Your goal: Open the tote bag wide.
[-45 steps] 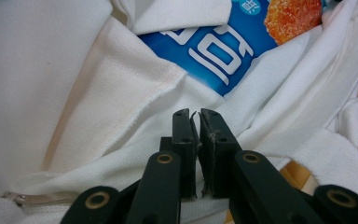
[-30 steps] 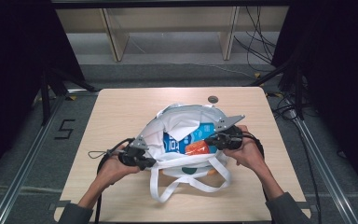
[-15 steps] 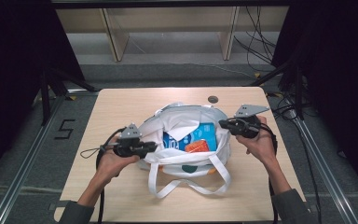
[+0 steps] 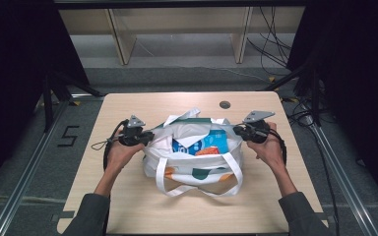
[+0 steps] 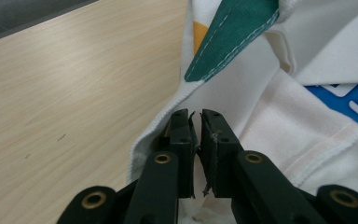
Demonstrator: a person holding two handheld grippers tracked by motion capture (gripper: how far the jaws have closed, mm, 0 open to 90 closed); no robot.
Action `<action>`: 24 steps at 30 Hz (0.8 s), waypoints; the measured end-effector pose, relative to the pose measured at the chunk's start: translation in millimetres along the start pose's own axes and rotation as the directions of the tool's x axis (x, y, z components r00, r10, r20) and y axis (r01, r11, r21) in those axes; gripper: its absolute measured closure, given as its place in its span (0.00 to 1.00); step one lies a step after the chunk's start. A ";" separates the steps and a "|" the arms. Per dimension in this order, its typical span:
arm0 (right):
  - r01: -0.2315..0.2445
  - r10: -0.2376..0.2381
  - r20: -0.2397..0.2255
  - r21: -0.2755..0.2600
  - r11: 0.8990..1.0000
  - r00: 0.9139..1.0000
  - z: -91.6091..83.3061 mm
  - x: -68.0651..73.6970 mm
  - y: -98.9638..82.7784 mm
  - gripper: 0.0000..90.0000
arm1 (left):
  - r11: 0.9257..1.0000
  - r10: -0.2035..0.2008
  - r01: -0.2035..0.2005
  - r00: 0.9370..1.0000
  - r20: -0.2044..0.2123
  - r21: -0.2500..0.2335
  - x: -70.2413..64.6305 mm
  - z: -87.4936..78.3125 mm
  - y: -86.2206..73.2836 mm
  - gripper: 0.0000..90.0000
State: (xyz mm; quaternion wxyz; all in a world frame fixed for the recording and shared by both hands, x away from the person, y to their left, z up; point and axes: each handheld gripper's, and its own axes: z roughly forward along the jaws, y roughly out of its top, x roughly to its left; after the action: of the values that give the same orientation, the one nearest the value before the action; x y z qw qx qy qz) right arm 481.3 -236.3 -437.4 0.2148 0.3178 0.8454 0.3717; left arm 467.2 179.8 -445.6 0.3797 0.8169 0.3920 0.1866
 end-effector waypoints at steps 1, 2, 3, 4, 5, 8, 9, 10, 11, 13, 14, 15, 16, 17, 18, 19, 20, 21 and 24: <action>-0.014 0.014 -0.005 0.010 1.000 1.000 2.0 1.9 -1.5 1.00 | 1.000 -0.004 0.004 1.000 0.015 -0.008 -1.6 -2.1 1.1 0.90; -0.024 0.024 -0.016 0.003 1.000 1.000 -1.5 2.5 -0.7 1.00 | 0.999 -0.016 0.017 1.000 0.023 -0.031 -4.4 -5.1 2.1 0.86; -0.024 0.024 -0.016 0.003 1.000 1.000 -1.5 2.5 -0.7 1.00 | 0.999 -0.021 0.023 0.999 0.037 -0.047 -7.0 -9.8 3.1 0.84; -0.021 0.019 -0.027 -0.048 0.999 0.999 -11.4 3.5 4.4 1.00 | 0.997 -0.015 0.019 0.998 0.054 -0.076 -13.3 -20.8 5.4 0.82; -0.014 0.012 -0.029 -0.066 0.998 1.000 -17.4 5.7 8.4 1.00 | 0.995 -0.008 0.013 0.998 0.057 -0.099 -16.9 -25.8 6.0 0.79; -0.012 0.007 -0.045 -0.103 0.995 0.999 -29.5 11.3 15.0 0.98 | 0.989 -0.022 0.034 0.996 0.084 -0.146 -25.0 -36.2 6.8 0.73; -0.013 0.006 -0.059 -0.118 0.993 0.998 -34.8 14.4 17.8 0.98 | 0.987 -0.015 0.029 0.995 0.094 -0.159 -28.1 -41.3 6.4 0.69; 0.014 -0.021 -0.040 -0.152 0.988 0.999 -44.1 18.8 22.0 0.95 | 0.983 -0.022 0.041 0.994 0.112 -0.177 -31.8 -45.2 6.1 0.65; 0.020 -0.028 -0.046 -0.165 0.986 0.999 -47.0 20.1 23.3 0.93 | 0.982 -0.021 0.043 0.992 0.124 -0.181 -34.3 -49.2 5.8 0.63; 0.005 -0.013 -0.050 -0.173 0.985 0.999 -50.4 23.4 23.5 0.91 | 0.979 -0.017 0.046 0.989 0.147 -0.197 -37.4 -56.9 4.7 0.59; -0.001 -0.008 -0.050 -0.176 0.984 0.999 -53.1 25.9 23.7 0.90 | 0.978 -0.032 0.066 0.985 0.172 -0.200 -38.7 -59.6 3.5 0.59; 0.007 -0.016 -0.047 -0.179 0.984 0.999 -54.8 28.1 23.5 0.90 | 0.976 -0.036 0.075 0.982 0.186 -0.203 -39.9 -61.8 2.0 0.58; 0.016 -0.027 -0.057 -0.184 0.983 0.998 -57.7 30.0 22.9 0.87 | 0.978 -0.028 0.066 0.981 0.190 -0.200 -40.9 -64.6 0.9 0.57; 0.016 -0.027 -0.057 -0.184 0.983 0.998 -57.7 30.0 22.9 0.87 | 0.977 -0.023 0.062 0.982 0.188 -0.206 -42.0 -66.3 -0.6 0.57; 0.019 -0.030 -0.056 -0.183 0.983 0.998 -59.0 30.7 22.4 0.86 | 0.979 -0.024 0.061 0.982 0.188 -0.195 -43.0 -68.7 -2.1 0.56; 0.019 -0.031 -0.069 -0.176 0.984 0.997 -60.0 31.9 21.9 0.85 | 0.978 -0.031 0.069 0.981 0.191 -0.196 -44.5 -70.4 -3.7 0.55; 0.022 -0.033 -0.056 -0.187 0.982 0.998 -60.5 32.8 21.0 0.85 | 0.979 -0.014 0.053 0.980 0.197 -0.198 -44.9 -73.0 -5.4 0.54; 0.022 -0.033 -0.061 -0.174 0.985 0.998 -62.7 33.0 20.0 0.84 | 0.979 -0.015 0.056 0.979 0.204 -0.196 -45.9 -74.3 -6.5 0.54; 0.003 -0.014 -0.061 -0.178 0.984 0.998 -64.4 36.4 17.1 0.80 | 0.981 -0.015 0.054 0.979 0.202 -0.188 -49.7 -79.1 -10.9 0.51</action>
State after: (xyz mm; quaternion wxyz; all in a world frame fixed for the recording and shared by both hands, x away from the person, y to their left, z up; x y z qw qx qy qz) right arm 423.5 -233.7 -388.3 0.2174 0.2821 0.8163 0.4547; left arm 383.1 182.8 -403.5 0.4976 0.7839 0.3463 0.1341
